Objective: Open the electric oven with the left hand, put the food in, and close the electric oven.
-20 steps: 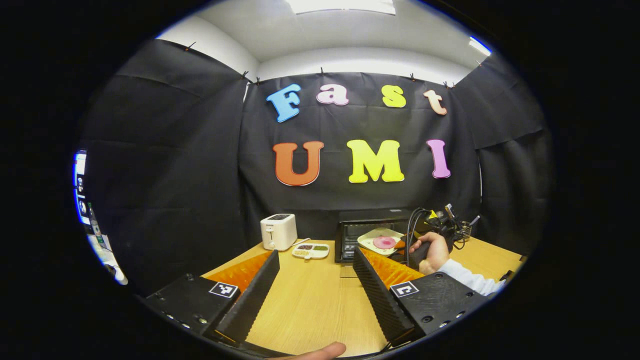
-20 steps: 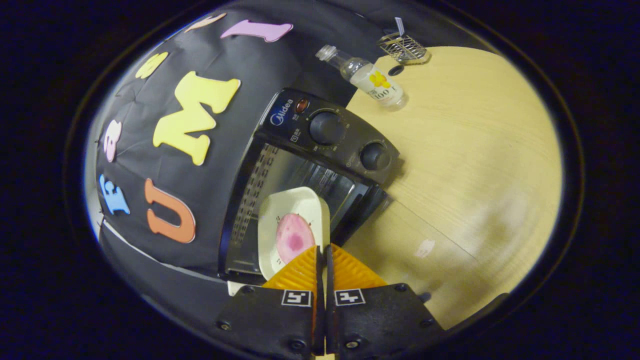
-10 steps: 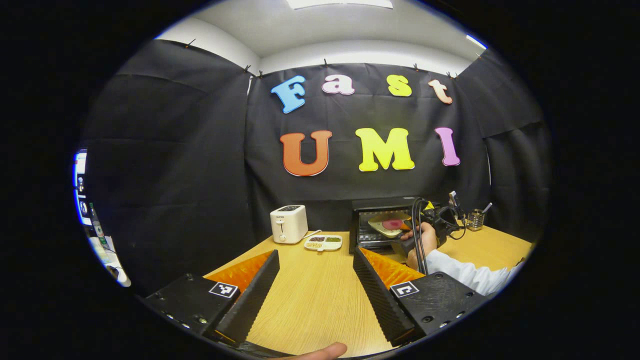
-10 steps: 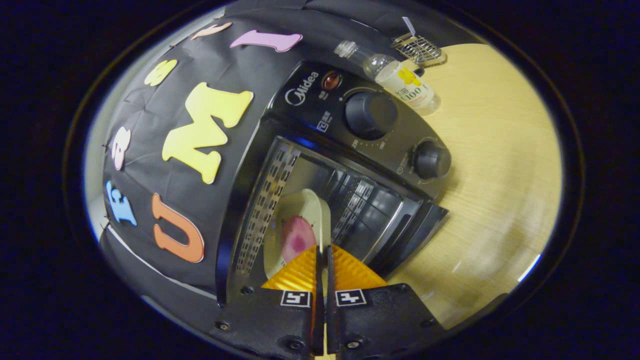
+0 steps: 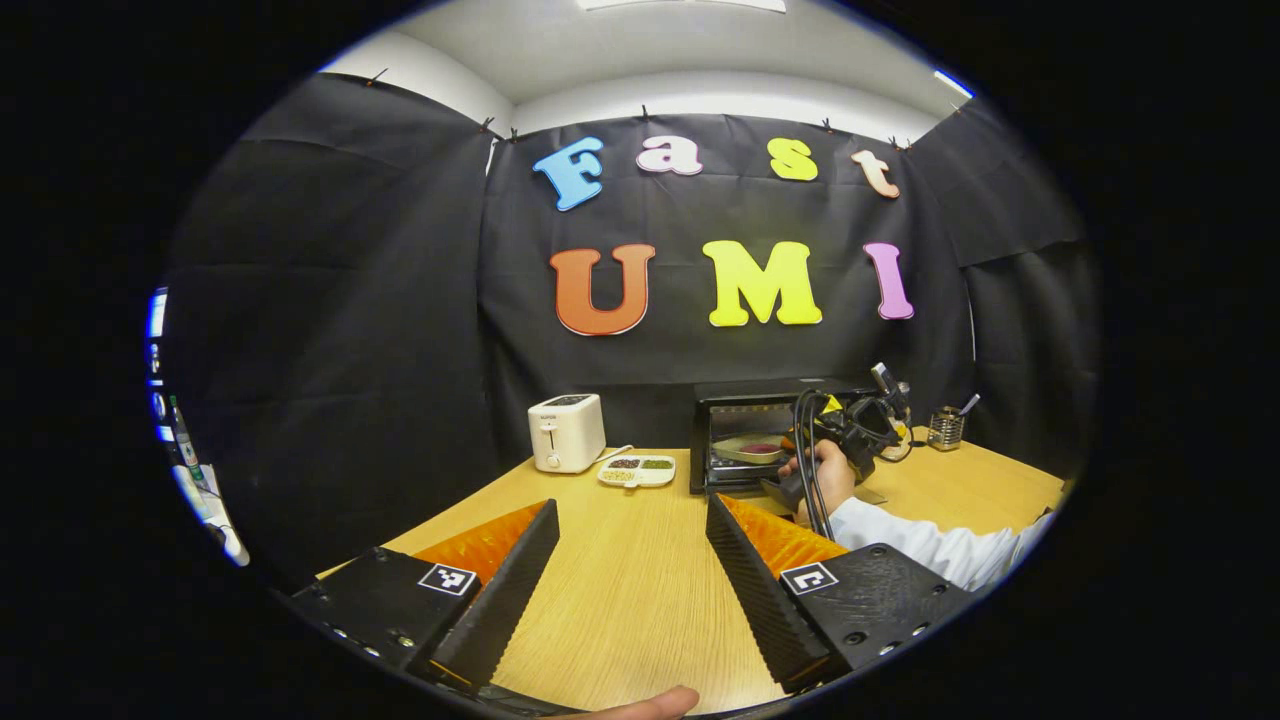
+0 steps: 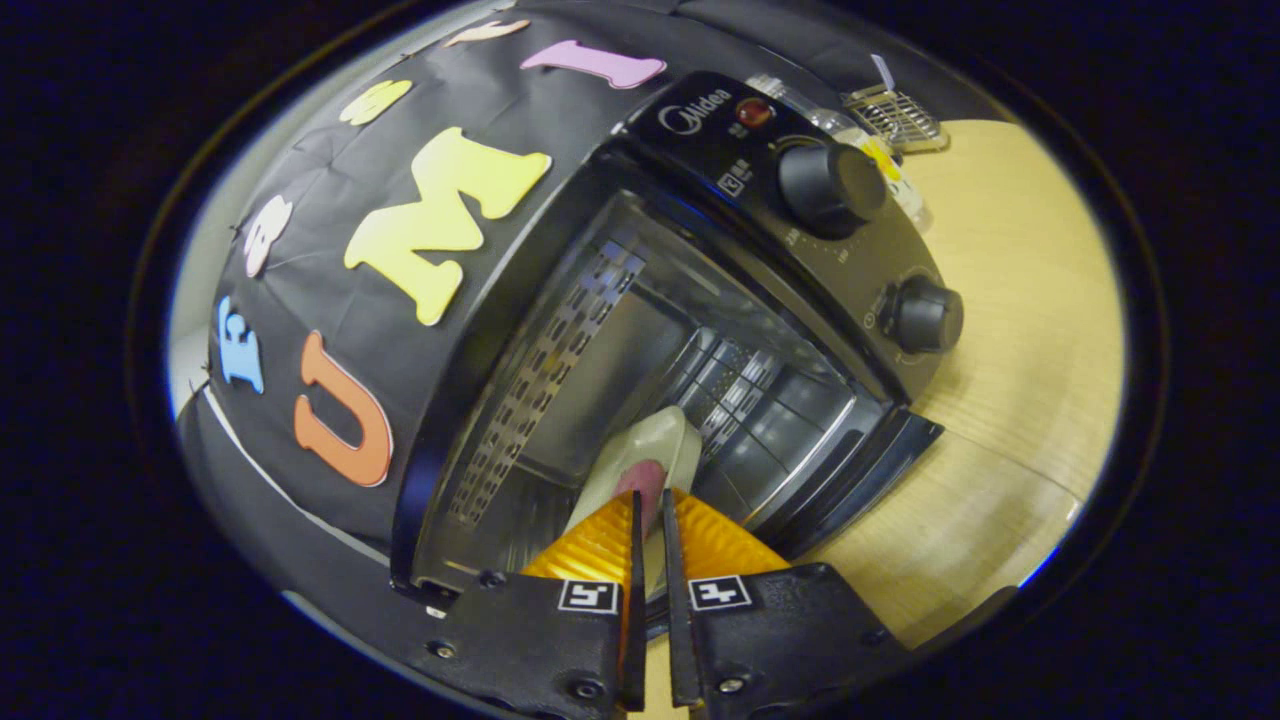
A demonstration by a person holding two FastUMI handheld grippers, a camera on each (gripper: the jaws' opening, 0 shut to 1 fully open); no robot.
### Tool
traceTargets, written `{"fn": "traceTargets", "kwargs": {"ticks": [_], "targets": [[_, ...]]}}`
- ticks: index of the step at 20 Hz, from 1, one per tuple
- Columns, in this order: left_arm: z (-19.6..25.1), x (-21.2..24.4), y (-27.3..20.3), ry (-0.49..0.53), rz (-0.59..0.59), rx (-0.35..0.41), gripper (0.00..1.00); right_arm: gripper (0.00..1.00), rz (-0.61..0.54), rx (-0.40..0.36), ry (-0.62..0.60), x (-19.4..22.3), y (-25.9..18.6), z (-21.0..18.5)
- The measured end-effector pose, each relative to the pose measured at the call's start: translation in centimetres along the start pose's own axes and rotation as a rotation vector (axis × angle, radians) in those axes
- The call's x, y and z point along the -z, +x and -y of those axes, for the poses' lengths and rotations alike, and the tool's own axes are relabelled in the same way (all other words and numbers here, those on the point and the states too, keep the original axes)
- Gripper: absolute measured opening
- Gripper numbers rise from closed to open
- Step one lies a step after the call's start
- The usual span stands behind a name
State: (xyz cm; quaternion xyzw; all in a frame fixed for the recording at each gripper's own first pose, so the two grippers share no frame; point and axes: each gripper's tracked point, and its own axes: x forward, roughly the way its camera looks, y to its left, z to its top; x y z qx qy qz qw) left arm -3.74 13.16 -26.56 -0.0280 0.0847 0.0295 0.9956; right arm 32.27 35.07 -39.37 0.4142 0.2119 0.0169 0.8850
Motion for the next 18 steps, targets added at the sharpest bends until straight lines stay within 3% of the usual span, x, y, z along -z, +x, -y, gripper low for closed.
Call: {"fn": "traceTargets", "kwargs": {"ticks": [1,2,3,9,10,14,15,18], "targets": [[-0.3,-0.1,0.0,-0.002,-0.002,-0.006,0.94,0.07,0.013,-0.005,-0.028,0.0,-0.4,-0.1],[-0.3,-0.2,-0.2,-0.007,-0.004,-0.009,0.94,0.25,0.021,-0.010,-0.056,-0.2,-1.0,-0.2],[-0.4,-0.2,-0.3,-0.014,-0.006,-0.010,0.94,0.22,0.031,-0.014,-0.086,-0.4,-1.7,-0.2],[-0.1,-0.6,-1.3,-0.024,-0.018,-0.012,0.94,0.67,0.068,-0.057,-0.309,-1.0,-8.6,-0.3],[0.1,-0.6,-1.5,-0.027,-0.019,-0.009,0.95,0.79,0.077,-0.062,-0.351,-1.6,-10.1,-0.1],[1.7,-0.8,-1.6,-0.048,-0.025,0.027,0.95,0.97,0.158,-0.101,-0.484,-5.6,-16.3,0.0],[2.1,-0.8,-1.4,-0.049,-0.030,0.032,0.95,0.93,0.163,-0.106,-0.512,-6.5,-17.9,0.2],[3.5,-0.4,-0.7,-0.042,-0.054,0.040,0.94,0.95,0.190,-0.115,-0.596,-9.6,-22.4,0.6]]}}
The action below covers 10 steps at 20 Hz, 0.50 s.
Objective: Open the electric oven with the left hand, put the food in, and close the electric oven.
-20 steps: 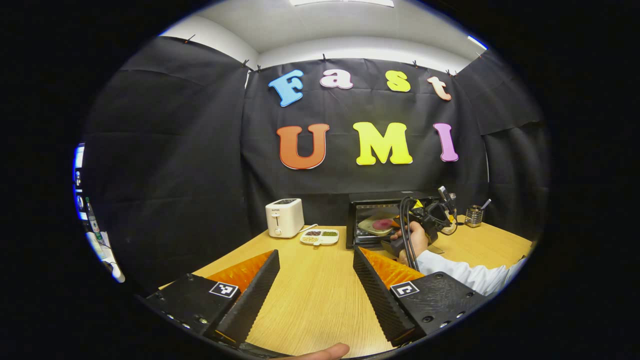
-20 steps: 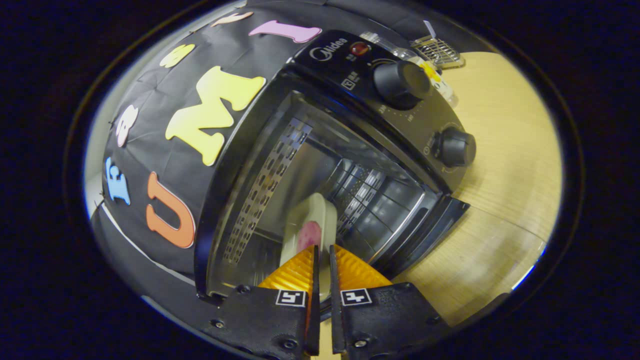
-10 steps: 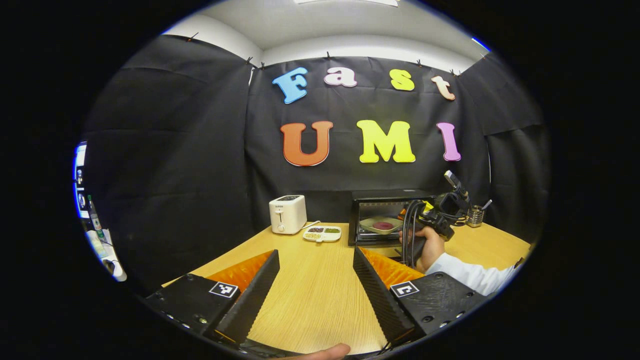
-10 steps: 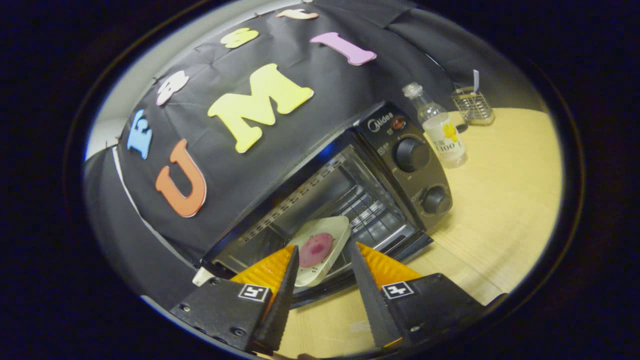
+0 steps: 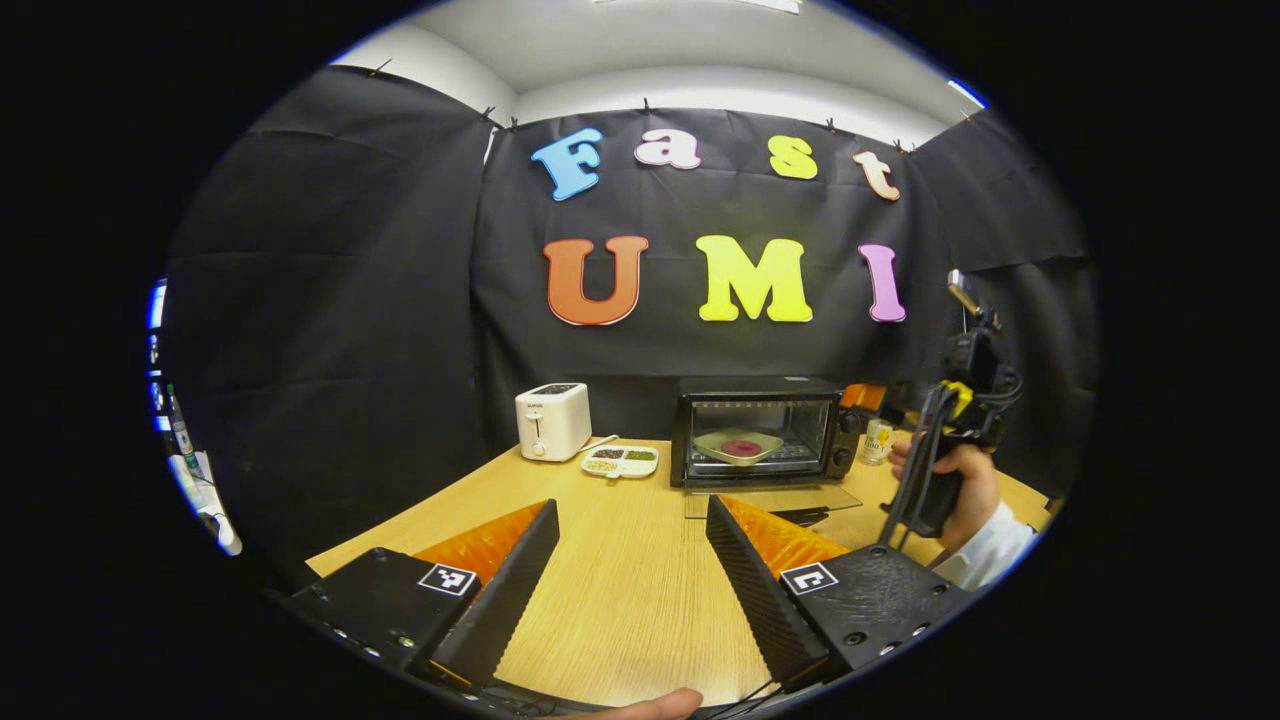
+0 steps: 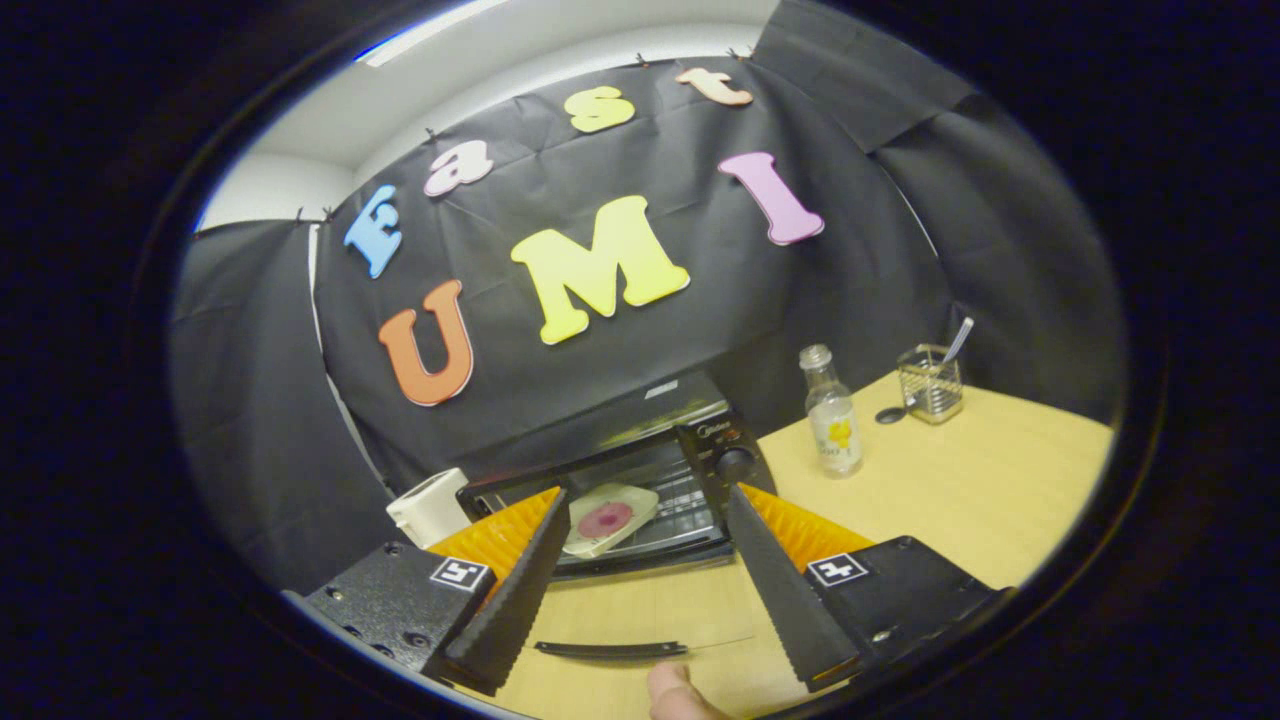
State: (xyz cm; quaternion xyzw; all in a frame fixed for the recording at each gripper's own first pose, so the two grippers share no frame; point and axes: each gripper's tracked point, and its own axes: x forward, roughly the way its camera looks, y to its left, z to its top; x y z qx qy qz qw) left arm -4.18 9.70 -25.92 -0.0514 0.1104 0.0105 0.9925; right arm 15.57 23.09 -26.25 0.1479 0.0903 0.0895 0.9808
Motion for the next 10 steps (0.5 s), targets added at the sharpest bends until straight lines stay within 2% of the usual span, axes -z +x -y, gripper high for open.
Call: {"fn": "traceTargets", "kwargs": {"ticks": [1,2,3,7,10], "targets": [[0.6,0.1,0.4,-0.002,-0.005,0.004,0.94,0.95,0.003,-0.005,-0.018,-1.2,-1.5,0.5],[1.2,0.1,0.7,-0.007,-0.011,0.012,0.95,1.00,0.023,-0.014,-0.032,-2.3,-2.8,0.8],[1.8,0.3,1.1,-0.015,-0.021,0.021,0.95,0.95,0.033,-0.013,-0.057,-3.5,-3.9,1.4],[4.5,1.1,3.1,-0.046,-0.065,0.065,0.95,0.95,0.084,-0.027,-0.111,-7.2,-8.2,3.2],[6.4,1.5,4.7,-0.013,-0.079,0.089,0.96,0.96,0.112,-0.045,-0.134,-9.4,-10.8,3.7]]}}
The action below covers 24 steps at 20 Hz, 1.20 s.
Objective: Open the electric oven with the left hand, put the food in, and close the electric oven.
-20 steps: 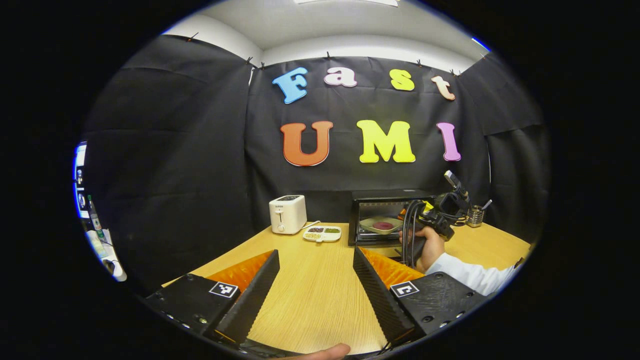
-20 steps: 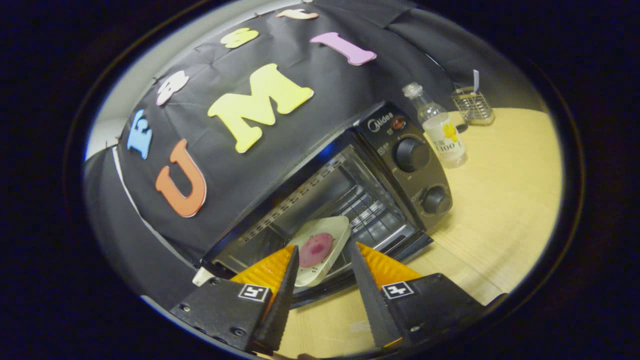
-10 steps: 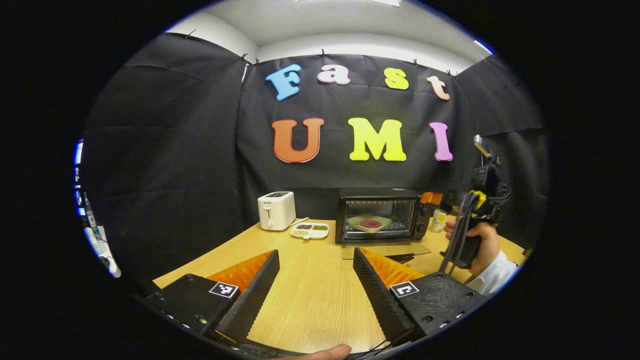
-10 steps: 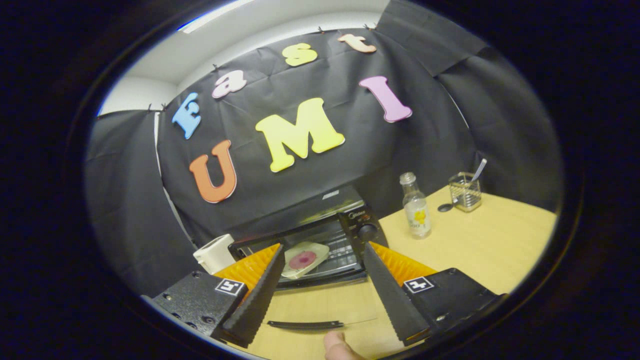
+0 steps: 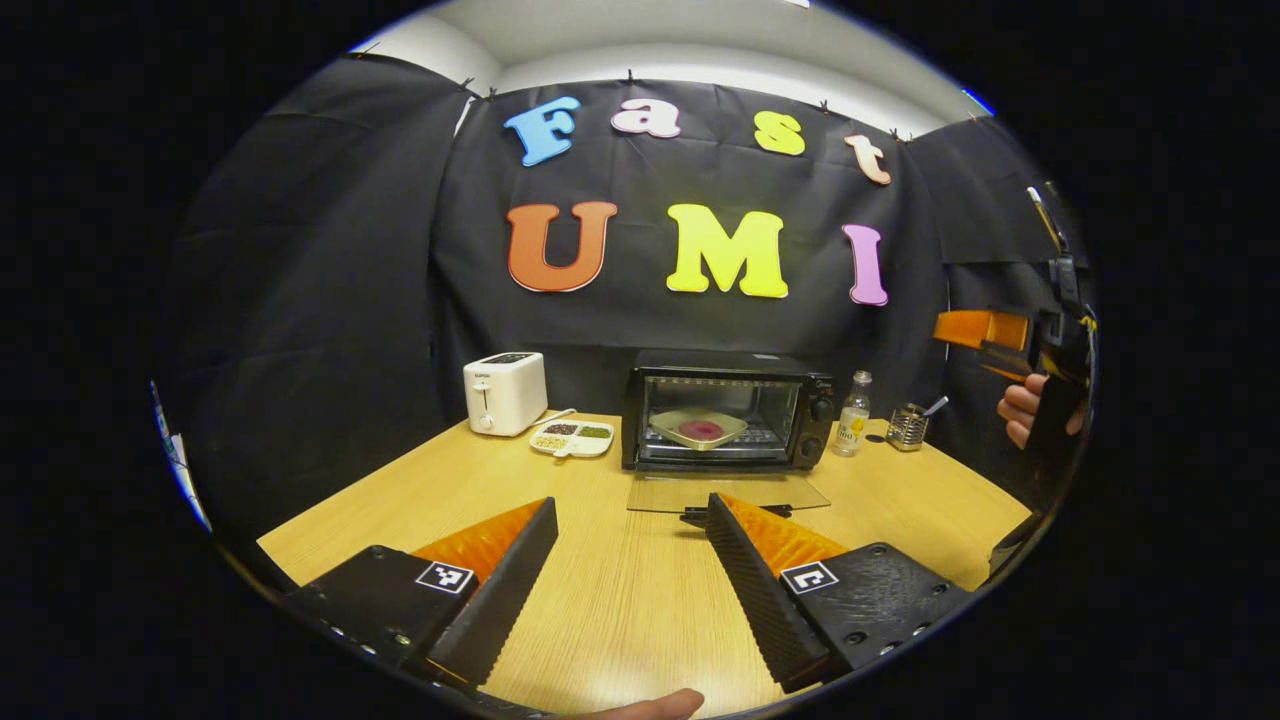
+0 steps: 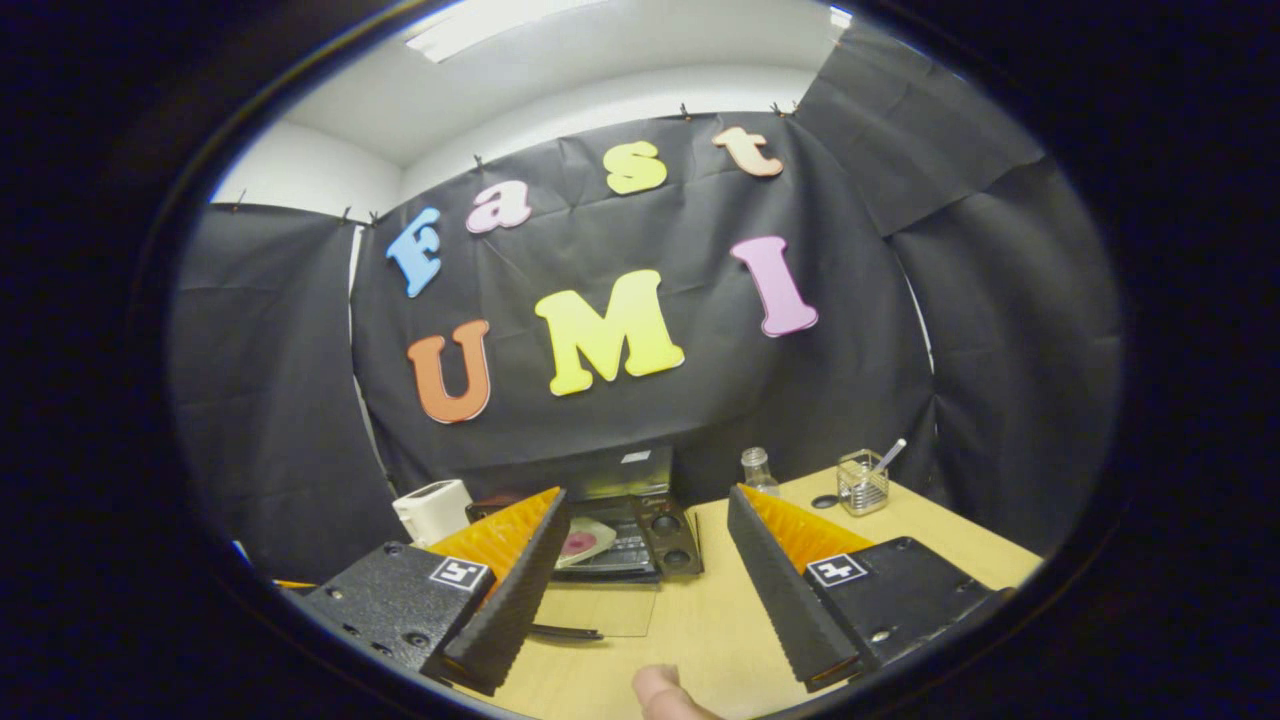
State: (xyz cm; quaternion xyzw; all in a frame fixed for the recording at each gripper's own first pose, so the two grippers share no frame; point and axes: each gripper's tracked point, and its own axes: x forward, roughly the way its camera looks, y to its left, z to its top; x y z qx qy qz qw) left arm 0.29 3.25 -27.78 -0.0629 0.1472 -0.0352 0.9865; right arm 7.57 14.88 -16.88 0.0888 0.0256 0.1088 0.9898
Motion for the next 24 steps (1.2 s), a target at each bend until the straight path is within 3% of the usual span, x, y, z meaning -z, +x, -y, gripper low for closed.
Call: {"fn": "traceTargets", "kwargs": {"ticks": [5,7,10,11,14,15,16,24], "targets": [[5.6,3.6,4.5,0.001,-0.099,0.130,0.96,0.95,0.051,0.011,-0.107,-3.0,-4.4,1.8],[7.9,5.6,6.7,-0.003,-0.150,0.179,0.95,1.00,0.053,0.004,-0.142,-3.6,-6.0,1.8],[9.6,8.4,9.2,0.019,-0.238,0.177,0.95,0.96,0.075,-0.020,-0.162,-4.6,-8.1,2.1],[10.1,8.7,10.0,0.029,-0.246,0.178,0.95,1.00,0.084,-0.013,-0.168,-4.9,-8.5,2.6],[11.8,9.9,11.8,0.035,-0.272,0.205,0.95,0.96,0.102,0.026,-0.184,-5.6,-9.5,4.7],[12.0,10.4,12.3,0.042,-0.285,0.203,0.95,1.00,0.108,0.039,-0.187,-5.8,-9.7,5.4],[12.1,10.8,12.8,0.051,-0.307,0.197,0.95,0.96,0.110,0.045,-0.189,-5.7,-9.9,5.9],[12.5,12.4,16.2,0.049,-0.404,0.158,0.95,0.96,0.086,0.051,-0.153,-5.6,-10.7,9.1]]}}
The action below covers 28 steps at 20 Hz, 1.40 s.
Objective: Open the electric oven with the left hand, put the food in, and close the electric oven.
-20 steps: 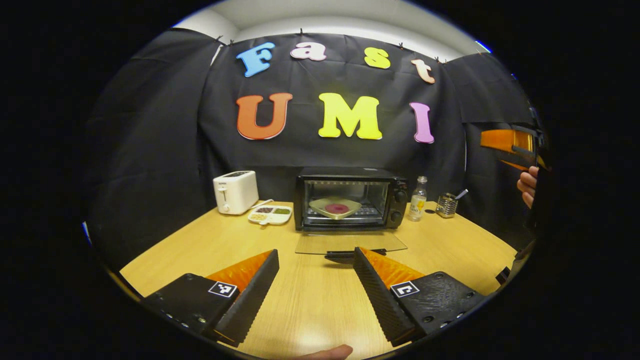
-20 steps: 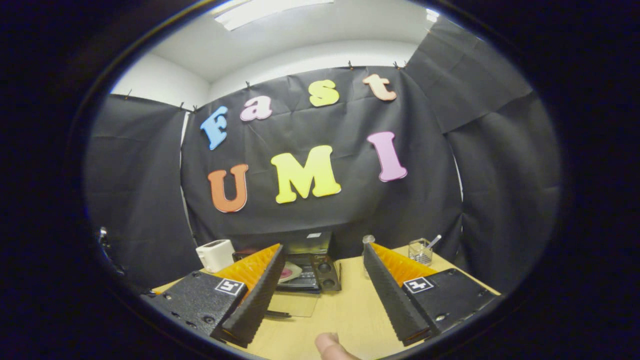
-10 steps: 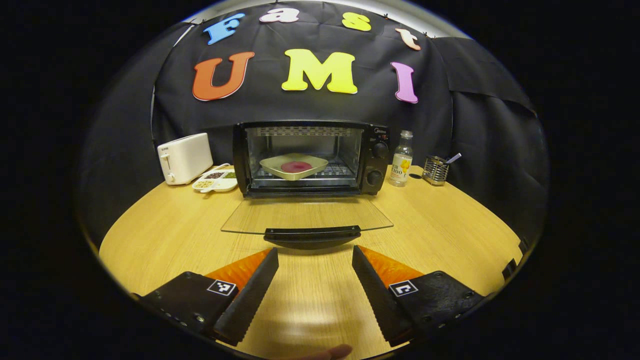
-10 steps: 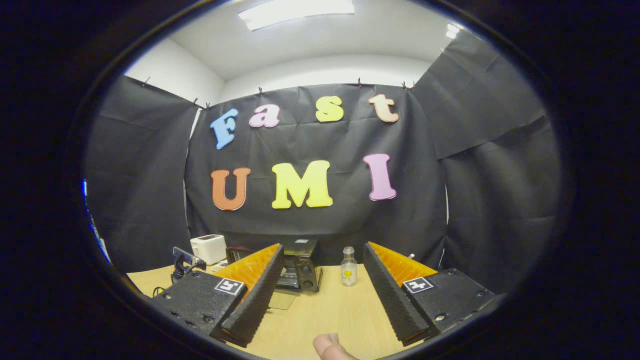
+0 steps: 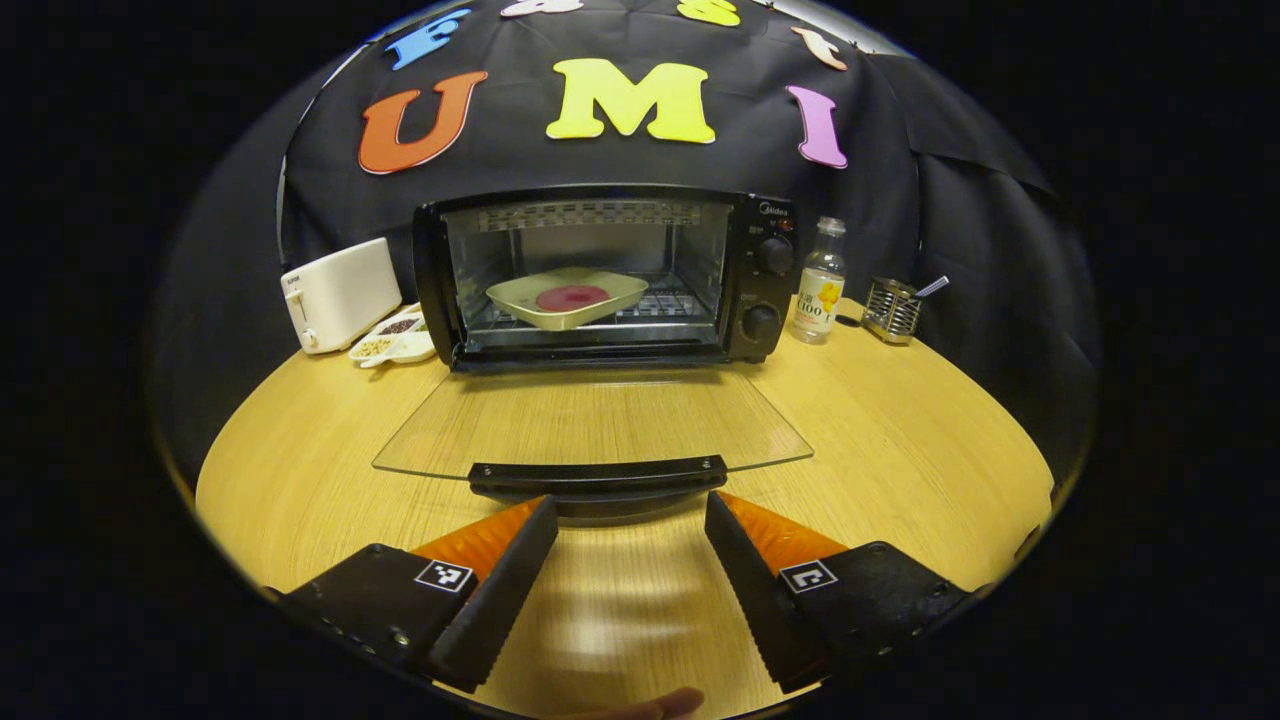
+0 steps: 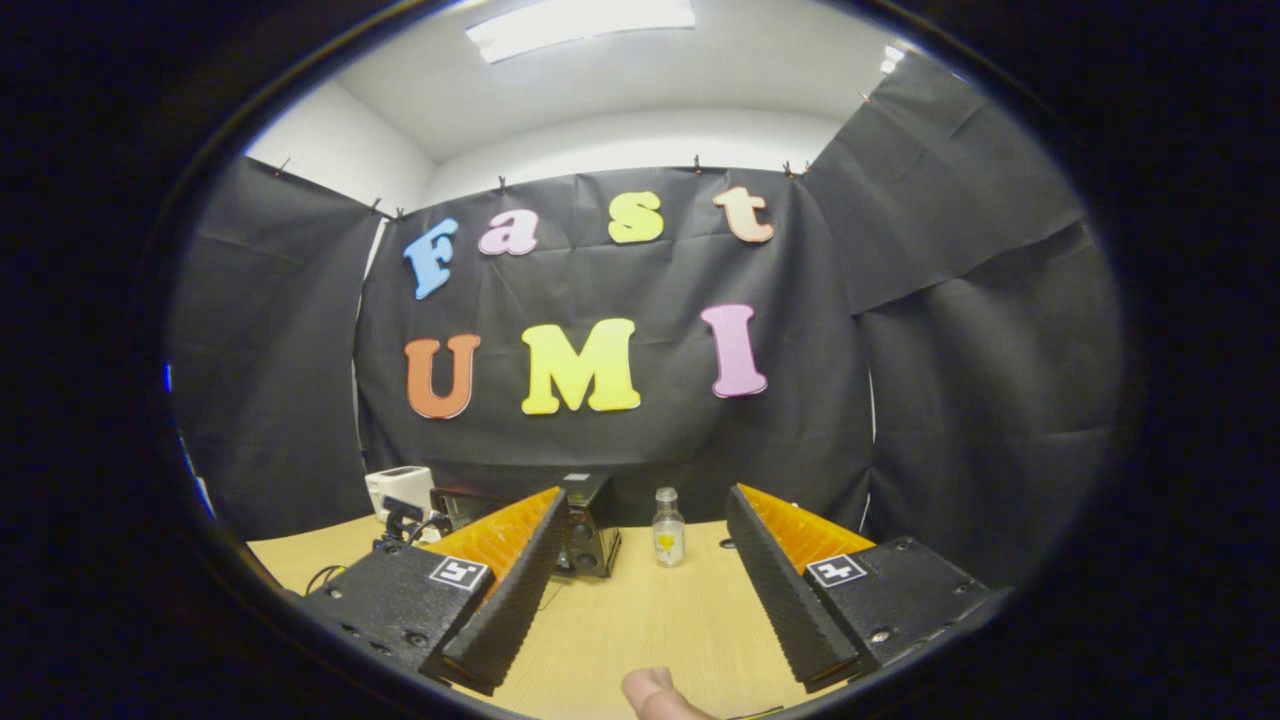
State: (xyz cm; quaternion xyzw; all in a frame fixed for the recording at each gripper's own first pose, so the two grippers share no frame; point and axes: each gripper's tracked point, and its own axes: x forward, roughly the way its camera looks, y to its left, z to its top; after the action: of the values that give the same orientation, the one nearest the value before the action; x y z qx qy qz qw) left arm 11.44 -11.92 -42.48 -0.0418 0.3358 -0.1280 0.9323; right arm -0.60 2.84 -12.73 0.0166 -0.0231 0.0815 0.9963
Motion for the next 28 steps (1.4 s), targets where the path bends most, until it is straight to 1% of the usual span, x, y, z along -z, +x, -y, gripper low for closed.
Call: {"fn": "traceTargets", "kwargs": {"ticks": [1,2,3,4,5,7,9,11,12,13,14,15,16,19,20,21,23,25,26,27,28], "targets": [[-0.2,-0.1,0.3,-0.005,-0.007,-0.012,0.96,0.96,0.000,0.007,0.009,-0.2,-0.1,0.5],[-0.3,-0.2,0.3,-0.005,-0.009,-0.014,0.95,1.00,0.003,0.020,0.010,-0.4,-0.1,1.3],[-0.3,-0.2,0.6,-0.005,-0.011,-0.015,0.95,1.00,0.011,0.034,0.005,-0.6,-0.2,1.8],[-0.3,0.1,0.7,-0.005,-0.018,-0.012,0.95,0.96,0.025,0.046,-0.002,-0.8,-0.4,2.3],[-0.3,0.2,0.7,-0.006,-0.024,-0.011,0.95,0.96,0.031,0.057,-0.009,-1.0,-0.6,2.5],[-0.3,0.1,0.7,0.010,-0.028,-0.014,0.95,0.95,0.026,0.055,-0.013,-0.9,-0.7,2.1],[-0.5,0.1,0.6,0.033,-0.031,-0.026,0.94,0.96,0.011,0.029,-0.013,-0.6,-0.8,1.2],[-0.6,0.0,0.6,0.056,-0.037,-0.029,0.93,0.96,0.001,0.018,-0.022,-0.5,-0.6,0.9],[-0.6,-0.1,0.4,0.066,-0.036,-0.028,0.93,1.00,0.000,0.019,-0.026,-0.5,-0.5,0.8],[-0.6,-0.3,0.3,0.074,-0.036,-0.027,0.93,1.00,0.001,0.020,-0.027,-0.6,-0.5,0.7],[-0.6,-0.5,0.2,0.074,-0.032,-0.027,0.93,1.00,0.004,0.024,-0.023,-0.8,-0.4,0.7],[-0.6,-0.7,0.0,0.069,-0.025,-0.026,0.93,0.96,0.003,0.028,-0.021,-0.7,-0.5,0.8],[-0.6,-1.1,-0.1,0.062,-0.020,-0.024,0.93,1.00,0.004,0.035,-0.016,-0.7,-0.4,0.9],[-0.6,-1.8,-0.4,0.040,-0.022,-0.022,0.93,1.00,-0.007,0.042,0.001,-0.4,-0.3,1.2],[-0.6,-2.1,-0.4,0.032,-0.018,-0.024,0.93,0.96,-0.008,0.043,0.005,-0.4,-0.3,1.3],[-0.6,-2.3,-0.6,0.024,-0.017,-0.028,0.93,0.96,-0.008,0.046,0.009,-0.3,-0.2,1.5],[-0.6,-2.8,-0.7,0.023,-0.006,-0.037,0.93,0.96,-0.013,0.058,0.008,0.0,-0.2,1.9],[-0.7,-3.6,-1.0,0.046,0.019,-0.051,0.93,0.96,-0.014,0.058,0.013,0.2,-0.4,2.0],[-0.9,-4.2,-1.2,0.064,0.042,-0.068,0.93,1.00,-0.016,0.059,0.010,0.3,-0.4,2.1],[-0.9,-5.0,-1.5,0.083,0.077,-0.072,0.93,1.00,-0.016,0.063,0.008,0.4,-0.5,2.3],[-0.8,-5.8,-1.6,0.100,0.104,-0.077,0.94,0.96,-0.015,0.065,0.009,0.3,-0.5,2.4]]}}
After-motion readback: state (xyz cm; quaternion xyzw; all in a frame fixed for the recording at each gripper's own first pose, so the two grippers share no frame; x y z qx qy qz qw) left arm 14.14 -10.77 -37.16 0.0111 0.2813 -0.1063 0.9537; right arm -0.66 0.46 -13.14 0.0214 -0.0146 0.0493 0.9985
